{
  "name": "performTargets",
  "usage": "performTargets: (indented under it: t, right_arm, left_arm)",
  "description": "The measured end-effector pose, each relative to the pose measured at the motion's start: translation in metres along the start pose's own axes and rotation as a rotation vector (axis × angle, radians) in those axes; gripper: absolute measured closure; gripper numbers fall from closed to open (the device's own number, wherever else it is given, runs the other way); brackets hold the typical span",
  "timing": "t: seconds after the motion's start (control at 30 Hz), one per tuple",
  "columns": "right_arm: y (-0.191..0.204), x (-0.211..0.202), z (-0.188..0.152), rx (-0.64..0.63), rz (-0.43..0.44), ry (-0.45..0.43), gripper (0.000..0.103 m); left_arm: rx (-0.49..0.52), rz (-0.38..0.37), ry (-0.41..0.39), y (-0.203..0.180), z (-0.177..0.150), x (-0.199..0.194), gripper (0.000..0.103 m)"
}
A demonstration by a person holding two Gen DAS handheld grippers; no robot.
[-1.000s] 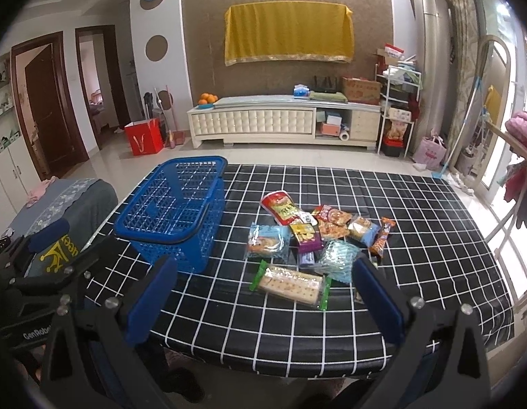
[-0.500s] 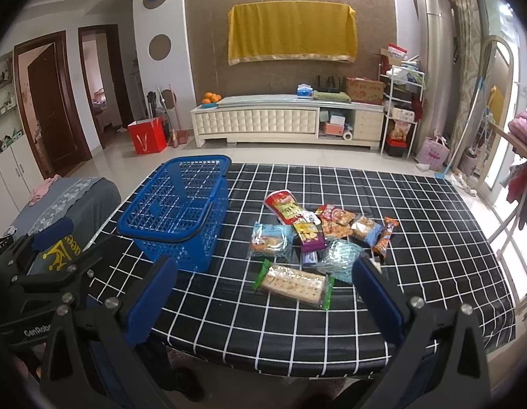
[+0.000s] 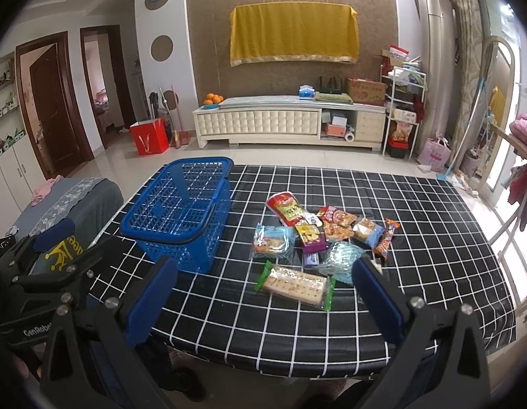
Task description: Organize snacks
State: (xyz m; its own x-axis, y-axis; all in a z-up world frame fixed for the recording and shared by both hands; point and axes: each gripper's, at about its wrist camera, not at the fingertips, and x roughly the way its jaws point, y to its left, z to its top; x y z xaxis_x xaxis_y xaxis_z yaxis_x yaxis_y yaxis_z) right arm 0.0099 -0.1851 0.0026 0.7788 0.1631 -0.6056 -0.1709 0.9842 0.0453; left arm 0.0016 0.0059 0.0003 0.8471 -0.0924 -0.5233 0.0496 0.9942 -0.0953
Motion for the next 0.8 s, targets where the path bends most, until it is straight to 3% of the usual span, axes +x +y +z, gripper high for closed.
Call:
performTargets:
  t: [0.37,0.6,0.8]
  right_arm:
    - [-0.026,0.016,0.012,0.013,-0.018,0.027,0.000]
    - [-0.063,0.038,0.028,0.044,-0.110,0.027,0.000]
    - [-0.098,0.081,0.032,0.089,-0.126,0.145,0.000]
  left_arm:
    - [0.005,-0.039,0.067,-0.020,0.015,0.035,0.000]
    - [0.033,-0.048,0.117,-0.045,0.028,0.078,0.000]
    - [0.045,-0.066,0.185,-0.066,0.033,0.123,0.000]
